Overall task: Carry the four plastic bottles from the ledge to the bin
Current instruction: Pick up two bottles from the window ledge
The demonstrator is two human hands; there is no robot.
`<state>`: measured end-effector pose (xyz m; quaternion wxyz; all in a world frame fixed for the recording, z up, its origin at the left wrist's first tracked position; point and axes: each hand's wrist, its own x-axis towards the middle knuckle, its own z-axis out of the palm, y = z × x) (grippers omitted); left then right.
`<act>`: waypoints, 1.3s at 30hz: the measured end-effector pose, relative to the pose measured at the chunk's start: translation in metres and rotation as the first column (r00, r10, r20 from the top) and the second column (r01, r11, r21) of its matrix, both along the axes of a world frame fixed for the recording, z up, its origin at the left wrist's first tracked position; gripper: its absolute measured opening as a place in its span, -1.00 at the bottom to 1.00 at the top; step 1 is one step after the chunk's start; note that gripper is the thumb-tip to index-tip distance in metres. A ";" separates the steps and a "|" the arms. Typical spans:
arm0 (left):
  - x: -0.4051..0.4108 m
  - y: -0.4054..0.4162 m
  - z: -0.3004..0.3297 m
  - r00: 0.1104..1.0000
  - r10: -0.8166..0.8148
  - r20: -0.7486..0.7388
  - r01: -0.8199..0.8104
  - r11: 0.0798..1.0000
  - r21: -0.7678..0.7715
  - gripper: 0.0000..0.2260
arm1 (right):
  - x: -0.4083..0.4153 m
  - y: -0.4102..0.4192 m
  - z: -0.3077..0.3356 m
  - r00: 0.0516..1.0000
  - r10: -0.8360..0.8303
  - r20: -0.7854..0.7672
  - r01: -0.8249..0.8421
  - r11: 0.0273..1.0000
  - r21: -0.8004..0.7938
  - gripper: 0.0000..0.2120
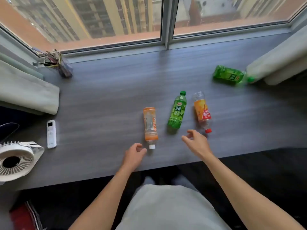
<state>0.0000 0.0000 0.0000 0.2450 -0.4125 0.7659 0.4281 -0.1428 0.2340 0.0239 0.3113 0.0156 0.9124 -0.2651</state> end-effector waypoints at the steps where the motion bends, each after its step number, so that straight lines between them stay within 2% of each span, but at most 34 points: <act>1: -0.013 -0.004 -0.003 0.998 0.038 -0.042 -0.038 0.999 -0.013 -0.63 | -0.015 -0.011 -0.001 0.999 -0.029 -0.041 0.028 0.999 -0.041 -0.45; 3: -0.041 -0.011 -0.003 0.994 0.097 -0.057 -0.097 0.995 -0.005 -0.55 | -0.043 -0.032 0.006 0.995 -0.085 -0.057 0.079 0.992 -0.099 -0.40; 6: -0.079 -0.015 -0.005 0.991 0.118 -0.065 -0.120 0.993 -0.023 -0.42 | -0.078 -0.064 0.004 0.985 -0.155 -0.078 0.147 0.984 -0.104 -0.44; 11: -0.118 -0.009 -0.026 0.983 0.162 -0.081 -0.169 0.983 -0.077 -0.21 | -0.102 -0.091 -0.024 0.967 -0.256 0.018 0.256 0.967 0.014 -0.04; 15: -0.123 0.009 -0.044 0.986 0.159 -0.058 -0.166 0.974 -0.152 -0.22 | -0.102 -0.094 -0.046 0.955 -0.297 -0.023 0.298 0.952 0.067 0.04; 21: -0.116 0.019 -0.054 0.976 0.207 -0.066 -0.217 0.955 -0.205 -0.34 | -0.093 -0.080 -0.056 0.957 -0.282 -0.073 0.286 0.957 0.050 -0.25; 26: -0.090 0.016 -0.031 0.984 0.157 -0.081 -0.167 0.977 -0.135 -0.46 | -0.065 -0.046 -0.041 0.979 -0.200 -0.046 0.192 0.972 -0.132 -0.28; 29: -0.060 0.019 -0.015 0.995 0.071 -0.070 -0.077 0.992 -0.096 -0.51 | -0.035 -0.013 -0.032 0.988 -0.152 0.008 0.150 0.964 -0.217 -0.30; 32: -0.025 0.023 -0.009 0.999 -0.021 -0.044 0.017 0.997 -0.074 -0.56 | 0.001 0.021 -0.028 0.988 -0.138 0.071 0.151 0.962 -0.226 -0.32; 36: 0.016 0.021 -0.011 0.982 -0.188 0.017 0.189 0.981 -0.049 -0.55 | 0.054 0.067 -0.026 0.988 -0.113 0.105 0.129 0.978 -0.164 -0.51; 39: 0.037 0.016 -0.017 0.943 -0.326 0.066 0.326 0.945 0.006 -0.58 | 0.103 0.100 -0.027 0.967 -0.205 0.150 0.222 0.969 -0.106 -0.54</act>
